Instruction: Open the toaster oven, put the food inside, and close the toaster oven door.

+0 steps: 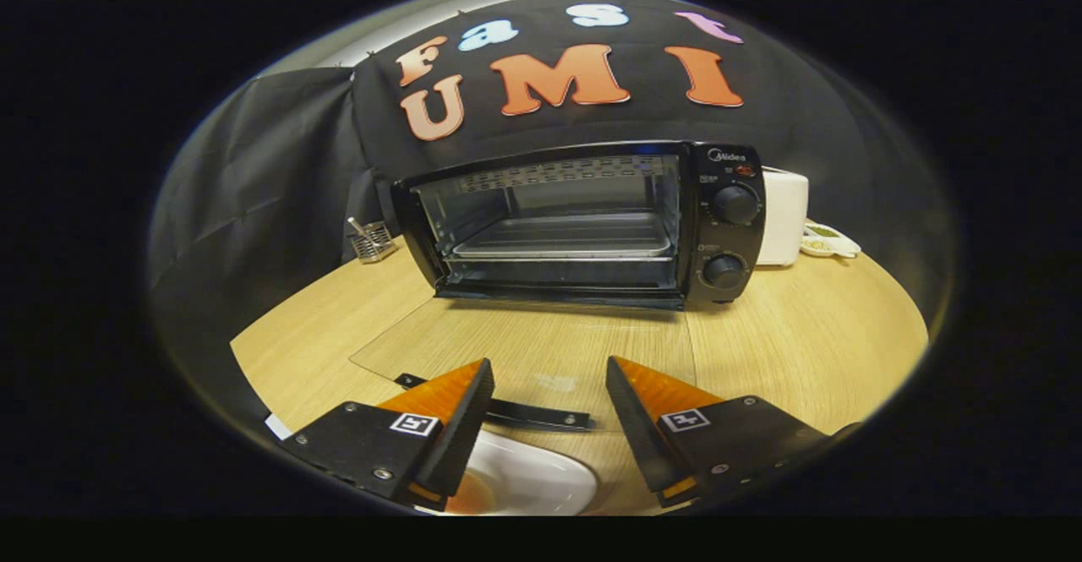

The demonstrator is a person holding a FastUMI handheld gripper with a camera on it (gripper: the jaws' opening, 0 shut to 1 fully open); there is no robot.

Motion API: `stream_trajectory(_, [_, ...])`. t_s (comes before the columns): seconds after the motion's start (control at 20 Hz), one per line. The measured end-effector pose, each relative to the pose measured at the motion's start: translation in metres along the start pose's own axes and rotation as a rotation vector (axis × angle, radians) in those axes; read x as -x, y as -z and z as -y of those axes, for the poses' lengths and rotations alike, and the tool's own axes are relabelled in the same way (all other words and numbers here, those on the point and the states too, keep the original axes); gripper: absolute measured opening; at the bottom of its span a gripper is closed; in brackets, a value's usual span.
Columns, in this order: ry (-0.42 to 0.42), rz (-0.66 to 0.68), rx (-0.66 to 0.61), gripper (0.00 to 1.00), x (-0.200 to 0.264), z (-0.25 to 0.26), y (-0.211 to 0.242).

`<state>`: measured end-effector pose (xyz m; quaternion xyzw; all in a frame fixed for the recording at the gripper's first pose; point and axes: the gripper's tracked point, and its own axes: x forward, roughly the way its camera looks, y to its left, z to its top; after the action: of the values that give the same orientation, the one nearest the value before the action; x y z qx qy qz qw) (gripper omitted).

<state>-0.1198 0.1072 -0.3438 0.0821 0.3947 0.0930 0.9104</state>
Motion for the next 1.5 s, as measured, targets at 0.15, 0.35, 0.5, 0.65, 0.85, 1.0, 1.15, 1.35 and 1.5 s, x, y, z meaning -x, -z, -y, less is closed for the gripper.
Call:
stream_trajectory(0.15, [-0.048, 0.016, -0.019, 0.82, 0.02, -0.007, -0.002])
stream_trajectory(0.35, [-0.112, 0.041, 0.008, 0.88, 0.051, -0.021, -0.001])
stream_trajectory(0.5, [-0.153, 0.019, 0.029, 0.91, 0.067, -0.031, 0.011])
stream_trajectory(0.65, [-0.196, -0.029, 0.044, 0.93, 0.081, -0.044, 0.031])
stream_trajectory(0.85, [-0.24, -0.087, 0.134, 0.94, 0.092, -0.061, 0.057])
stream_trajectory(1.0, [-0.254, -0.116, 0.164, 0.94, 0.097, -0.067, 0.072])
stream_trajectory(1.15, [-0.242, -0.149, 0.168, 0.94, 0.096, -0.068, 0.085])
stream_trajectory(1.35, [-0.213, -0.188, 0.187, 0.94, 0.087, -0.067, 0.097])
stream_trajectory(1.5, [-0.198, -0.201, 0.237, 0.9, 0.085, -0.066, 0.102])
